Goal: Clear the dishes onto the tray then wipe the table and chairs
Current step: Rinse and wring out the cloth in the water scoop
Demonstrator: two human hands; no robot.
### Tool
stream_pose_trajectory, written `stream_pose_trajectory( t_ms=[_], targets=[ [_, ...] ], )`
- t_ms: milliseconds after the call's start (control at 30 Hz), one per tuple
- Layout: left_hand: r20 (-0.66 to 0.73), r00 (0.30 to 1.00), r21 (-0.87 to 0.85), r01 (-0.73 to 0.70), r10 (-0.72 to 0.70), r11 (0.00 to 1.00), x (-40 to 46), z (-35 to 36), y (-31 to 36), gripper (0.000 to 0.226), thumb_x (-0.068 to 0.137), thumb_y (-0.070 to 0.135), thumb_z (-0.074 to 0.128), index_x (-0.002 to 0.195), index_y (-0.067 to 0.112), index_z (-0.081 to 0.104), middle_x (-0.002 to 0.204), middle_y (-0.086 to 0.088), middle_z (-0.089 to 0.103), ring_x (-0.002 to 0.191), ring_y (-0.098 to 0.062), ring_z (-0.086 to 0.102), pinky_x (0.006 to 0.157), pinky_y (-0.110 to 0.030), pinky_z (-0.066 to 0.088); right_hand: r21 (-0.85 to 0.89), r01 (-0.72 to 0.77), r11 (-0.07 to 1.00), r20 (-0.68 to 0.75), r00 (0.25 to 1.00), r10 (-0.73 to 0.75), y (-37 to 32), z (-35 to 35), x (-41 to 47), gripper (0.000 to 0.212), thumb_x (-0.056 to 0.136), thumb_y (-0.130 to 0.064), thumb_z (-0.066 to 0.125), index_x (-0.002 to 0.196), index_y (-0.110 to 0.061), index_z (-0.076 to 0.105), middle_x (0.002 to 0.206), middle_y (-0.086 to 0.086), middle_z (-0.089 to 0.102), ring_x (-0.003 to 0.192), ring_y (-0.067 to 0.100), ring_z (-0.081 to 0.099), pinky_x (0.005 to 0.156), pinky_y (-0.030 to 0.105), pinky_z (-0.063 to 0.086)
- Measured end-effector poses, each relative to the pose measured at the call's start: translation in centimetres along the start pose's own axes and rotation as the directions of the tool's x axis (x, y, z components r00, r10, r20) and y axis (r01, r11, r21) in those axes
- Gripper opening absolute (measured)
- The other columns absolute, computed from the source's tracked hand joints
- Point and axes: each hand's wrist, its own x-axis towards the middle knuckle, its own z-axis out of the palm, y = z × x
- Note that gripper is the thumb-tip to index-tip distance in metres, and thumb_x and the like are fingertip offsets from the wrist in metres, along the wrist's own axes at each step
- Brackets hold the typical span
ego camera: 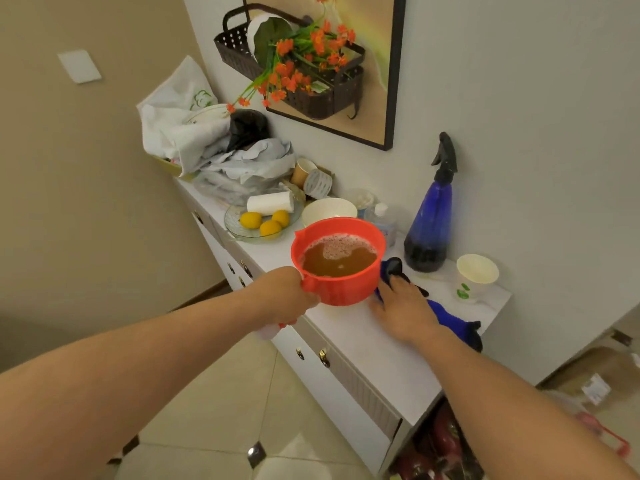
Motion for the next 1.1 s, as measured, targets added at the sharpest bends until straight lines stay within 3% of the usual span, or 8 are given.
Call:
stream_pose_trajectory(
  t_ms=[233, 467, 567, 667, 733, 800, 967, 1100],
  targets=[
    [-0.036, 0.997, -0.014, 0.067, -0.067, 0.998, 0.5, 0.0, -0.8, 0.025, 0.092, 0.029, 0.059, 0.08, 0.008, 0.063, 0.076, -0.009, 0.064, 0.058, -0.021, 0.054, 0.056, -0.028, 0.044, -0.041, 0.434, 0.9, 0.089, 0.899, -0.429, -5.6, 2.3, -3.0, 0.059, 0.105, -0.046, 0.032, 0.158, -0.02, 0.027, 0.158, 0.004, 0.037, 0.143, 0.024, 0.035, 0.121, 0.038, 0.025],
    [-0.092, 0.994, 0.103, 0.063, -0.054, 0.993, 0.5, -1.3, -2.7, 0.034, 0.092, 0.037, 0.055, 0.087, 0.006, 0.068, 0.09, -0.014, 0.075, 0.059, -0.02, 0.062, 0.061, -0.03, 0.052, 0.031, -0.056, 0.998, 0.094, 0.994, 0.053, -0.3, -0.6, 3.3, 0.065, 0.104, -0.048, 0.035, 0.161, -0.021, 0.016, 0.166, 0.012, 0.02, 0.151, 0.03, 0.025, 0.124, 0.044, 0.023],
    [-0.094, 0.994, 0.167, 0.075, -0.059, 0.983, 0.3, -1.7, -3.6, 0.041, 0.093, 0.04, 0.052, 0.088, 0.003, 0.069, 0.089, -0.014, 0.076, 0.059, -0.021, 0.063, 0.061, -0.032, 0.054, 0.029, -0.008, 1.0, 0.058, 0.998, 0.007, -2.2, -0.3, 5.1, 0.062, 0.104, -0.047, 0.035, 0.159, -0.022, 0.023, 0.162, 0.012, 0.028, 0.148, 0.031, 0.029, 0.122, 0.046, 0.026],
    [-0.098, 0.994, 0.223, 0.068, -0.047, 0.972, 0.4, -1.9, -4.3, 0.042, 0.095, 0.04, 0.05, 0.092, 0.003, 0.07, 0.091, -0.013, 0.076, 0.074, -0.029, 0.072, 0.071, -0.039, 0.06, 0.091, 0.197, 0.976, 0.023, 0.98, -0.2, -4.9, 1.1, 5.3, 0.032, 0.1, -0.038, 0.039, 0.122, -0.023, 0.056, 0.128, 0.008, 0.058, 0.118, 0.029, 0.053, 0.099, 0.042, 0.046],
    [-0.103, 0.994, 0.222, 0.068, -0.046, 0.973, 0.3, -2.0, -4.6, 0.041, 0.095, 0.039, 0.052, 0.092, 0.003, 0.07, 0.091, -0.012, 0.076, 0.08, -0.029, 0.074, 0.072, -0.039, 0.059, 0.119, 0.29, 0.95, 0.039, 0.954, -0.296, -7.1, 1.8, 4.2, 0.013, 0.095, -0.032, 0.042, 0.088, -0.026, 0.05, 0.095, 0.003, 0.06, 0.091, 0.028, 0.058, 0.073, 0.037, 0.049],
    [-0.098, 0.994, 0.209, 0.07, -0.05, 0.975, 0.4, -2.1, -4.8, 0.04, 0.095, 0.037, 0.052, 0.092, 0.001, 0.07, 0.091, -0.013, 0.076, 0.074, -0.027, 0.072, 0.071, -0.039, 0.059, 0.1, 0.411, 0.906, 0.047, 0.908, -0.417, -8.6, 2.7, 2.9, 0.017, 0.095, -0.034, 0.042, 0.105, -0.026, 0.054, 0.099, 0.003, 0.06, 0.092, 0.027, 0.058, 0.07, 0.038, 0.05],
    [-0.084, 0.996, 0.174, 0.058, -0.044, 0.983, 0.5, -2.8, -4.7, 0.038, 0.096, 0.04, 0.053, 0.087, 0.006, 0.067, 0.089, -0.011, 0.075, 0.079, -0.027, 0.073, 0.065, -0.032, 0.054, 0.082, 0.629, 0.773, 0.161, 0.758, -0.633, -7.1, 3.1, 0.1, 0.05, 0.103, -0.037, 0.04, 0.153, -0.032, 0.039, 0.143, -0.01, 0.047, 0.134, 0.013, 0.038, 0.113, 0.033, 0.035],
    [-0.098, 0.995, 0.188, 0.04, -0.022, 0.981, 0.4, -3.5, -4.6, 0.036, 0.095, 0.038, 0.052, 0.083, 0.007, 0.067, 0.088, -0.013, 0.075, 0.072, -0.026, 0.07, 0.064, -0.034, 0.055, 0.047, 0.5, 0.864, 0.076, 0.861, -0.503, -5.2, 2.0, 2.7, 0.049, 0.105, -0.038, 0.043, 0.152, -0.029, 0.039, 0.151, -0.002, 0.044, 0.135, 0.021, 0.043, 0.113, 0.035, 0.036]
  ],
)
